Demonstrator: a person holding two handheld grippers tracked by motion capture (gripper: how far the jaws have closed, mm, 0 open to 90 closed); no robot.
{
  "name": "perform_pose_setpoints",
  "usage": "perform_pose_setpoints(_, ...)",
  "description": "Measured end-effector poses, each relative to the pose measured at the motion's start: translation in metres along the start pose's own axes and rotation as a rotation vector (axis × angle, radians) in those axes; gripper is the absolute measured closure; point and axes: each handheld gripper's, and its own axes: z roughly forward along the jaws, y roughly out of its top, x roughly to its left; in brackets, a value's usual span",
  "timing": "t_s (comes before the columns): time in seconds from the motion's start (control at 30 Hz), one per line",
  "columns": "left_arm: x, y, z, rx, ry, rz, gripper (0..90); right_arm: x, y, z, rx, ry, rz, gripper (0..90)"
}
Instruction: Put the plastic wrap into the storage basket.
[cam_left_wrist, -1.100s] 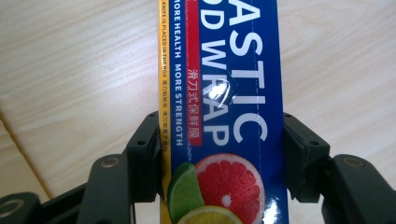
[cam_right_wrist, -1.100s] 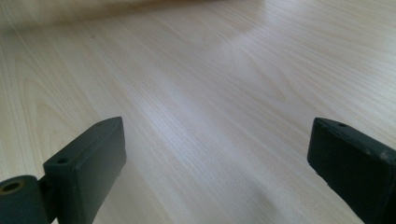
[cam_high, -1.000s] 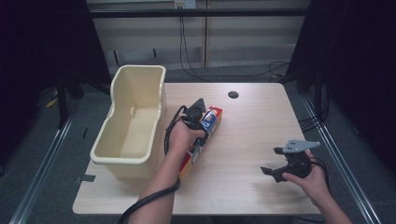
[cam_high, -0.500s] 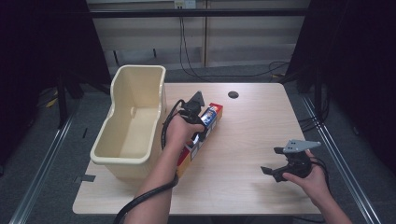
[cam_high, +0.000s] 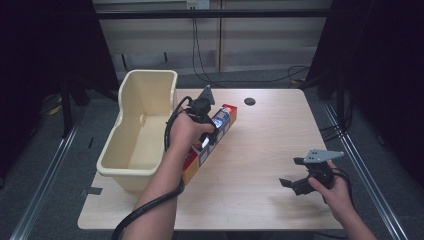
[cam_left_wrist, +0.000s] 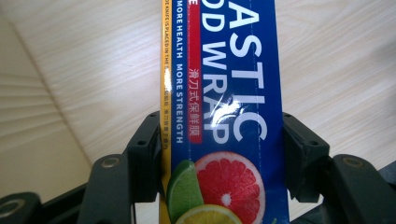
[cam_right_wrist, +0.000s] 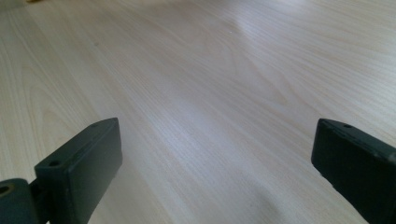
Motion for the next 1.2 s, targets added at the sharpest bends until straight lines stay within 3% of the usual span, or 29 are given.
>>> perform_pose_setpoints(0.43, 0.005, 0.000, -0.027, -0.030, -0.032, -0.027, 41.3, 0.000, -0.001, 0.001, 0.011, 0.004, -0.006, 1.9)
perform_pose_setpoints(0.83, 0.016, -0.001, -0.055, -0.050, -0.008, -0.038, 41.3, 0.000, -0.001, 0.001, 0.010, 0.003, -0.004, 1.8)
perform_pose_setpoints(1.2, 0.023, -0.003, -0.083, -0.073, -0.015, -0.055, 41.3, 0.000, -0.001, 0.002, 0.015, 0.013, -0.001, 1.9)
